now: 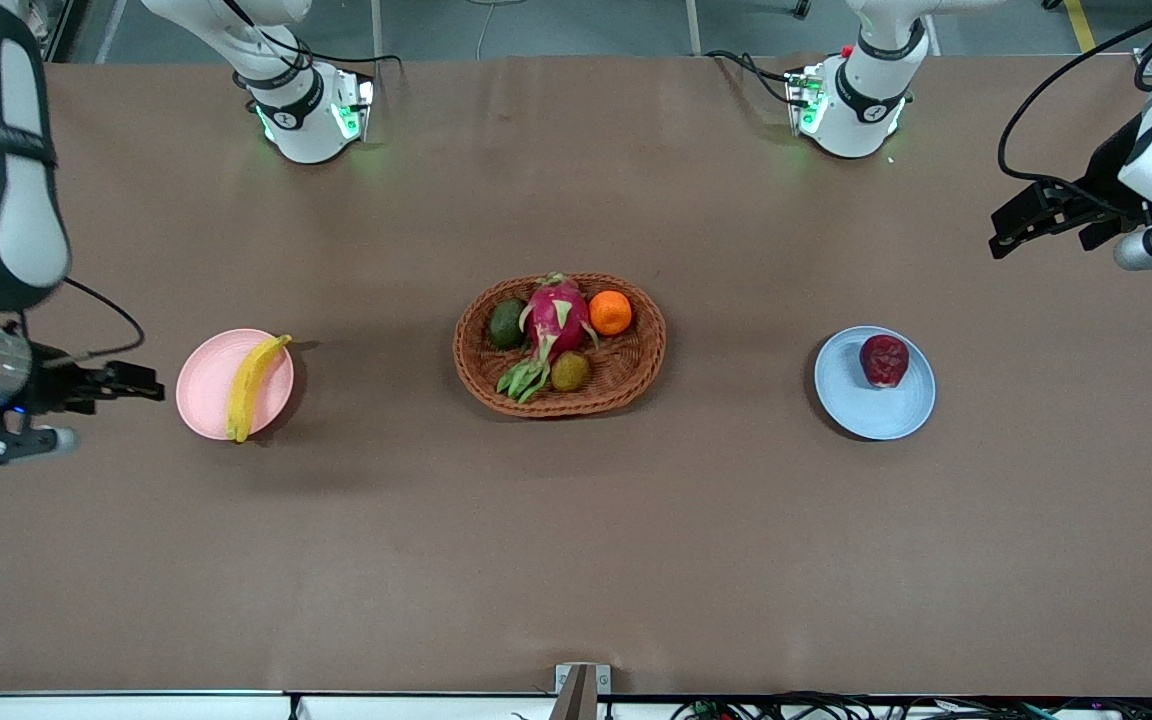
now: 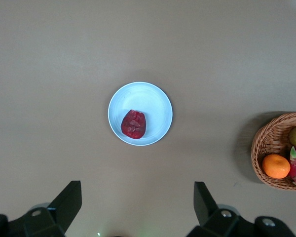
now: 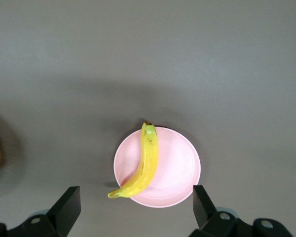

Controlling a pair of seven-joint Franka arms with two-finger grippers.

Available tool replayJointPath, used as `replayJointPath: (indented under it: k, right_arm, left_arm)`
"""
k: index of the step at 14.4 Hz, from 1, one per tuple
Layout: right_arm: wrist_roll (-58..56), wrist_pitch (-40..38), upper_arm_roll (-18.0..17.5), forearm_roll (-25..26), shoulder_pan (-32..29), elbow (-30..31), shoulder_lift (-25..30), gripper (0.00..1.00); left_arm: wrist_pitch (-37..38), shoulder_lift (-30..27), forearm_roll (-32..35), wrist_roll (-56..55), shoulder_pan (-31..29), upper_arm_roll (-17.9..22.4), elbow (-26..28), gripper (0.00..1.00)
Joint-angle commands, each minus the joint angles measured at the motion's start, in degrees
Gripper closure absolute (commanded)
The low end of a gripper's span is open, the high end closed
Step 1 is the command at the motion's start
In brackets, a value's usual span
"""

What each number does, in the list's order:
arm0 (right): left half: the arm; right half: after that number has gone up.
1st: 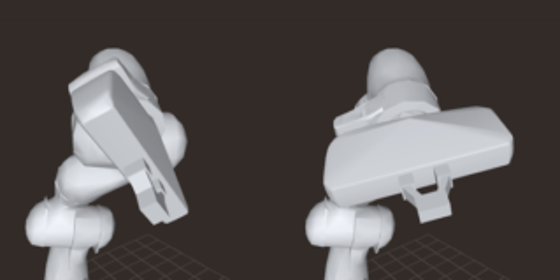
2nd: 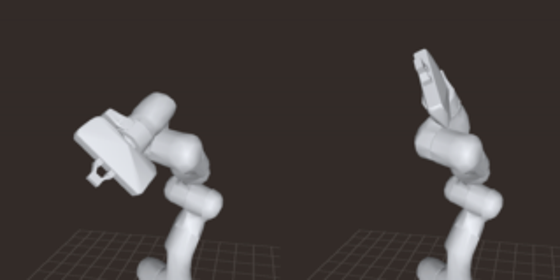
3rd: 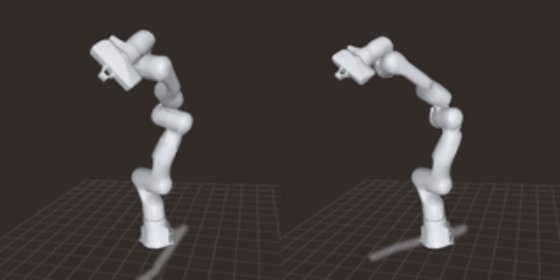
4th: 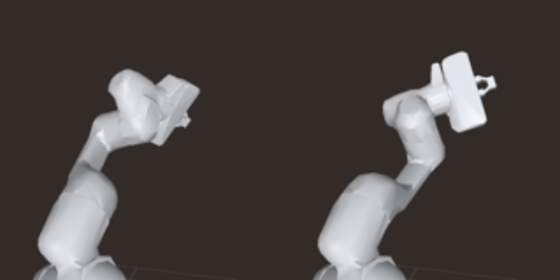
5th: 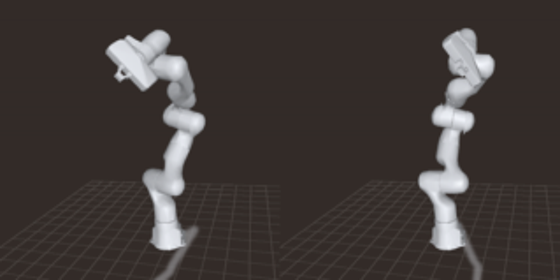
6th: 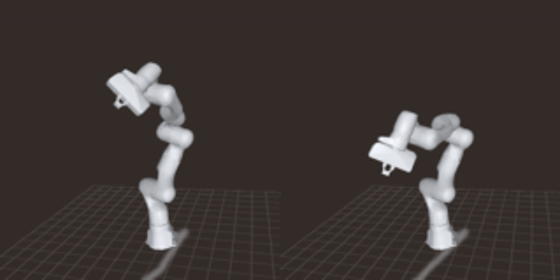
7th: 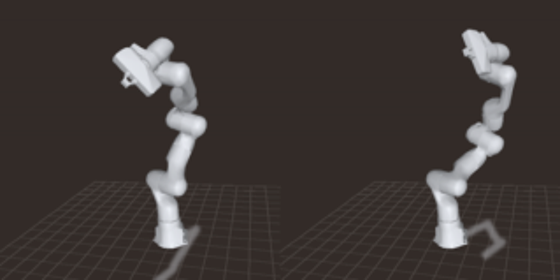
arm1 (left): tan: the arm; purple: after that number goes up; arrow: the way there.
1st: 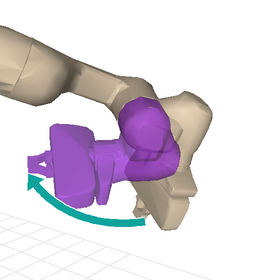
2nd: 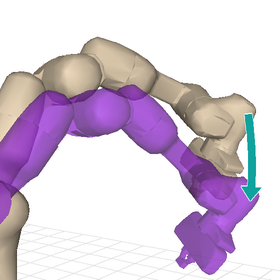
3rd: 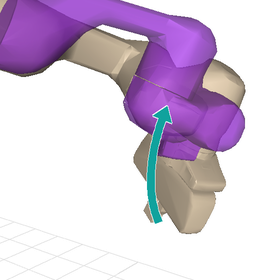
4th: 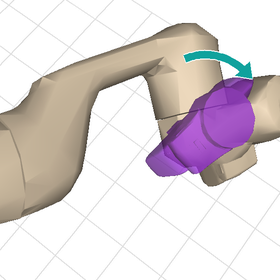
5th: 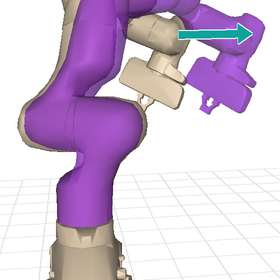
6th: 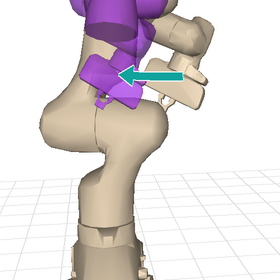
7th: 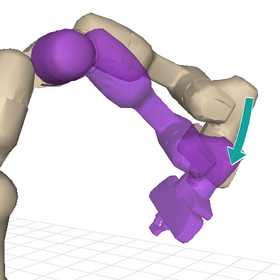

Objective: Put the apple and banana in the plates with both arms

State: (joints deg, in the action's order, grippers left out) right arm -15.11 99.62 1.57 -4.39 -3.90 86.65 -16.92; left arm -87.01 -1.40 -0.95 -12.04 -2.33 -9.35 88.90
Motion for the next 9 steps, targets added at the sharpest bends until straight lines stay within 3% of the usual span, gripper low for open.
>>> replayJointPath:
  k: [1, 5, 9]
  right_arm:
    - [5.24, -6.51, -0.78, -0.10, -0.32, -4.27, 3.38, 0.00]
    - [9.48, -16.02, -0.60, 0.08, -0.49, -11.66, 4.26, 0.00]
    - [8.96, -16.74, -0.34, 0.96, -0.05, -16.16, 4.44, 0.00]
  left_arm:
    - [-0.62, -0.80, 1.04, 1.05, -0.22, -0.06, 0.74, 0.00]
    - [-0.18, -0.88, 1.22, 4.83, -0.22, 0.03, 0.83, 0.00]
    - [0.26, -1.06, 3.68, 7.38, -0.04, -0.15, 0.83, 0.00]
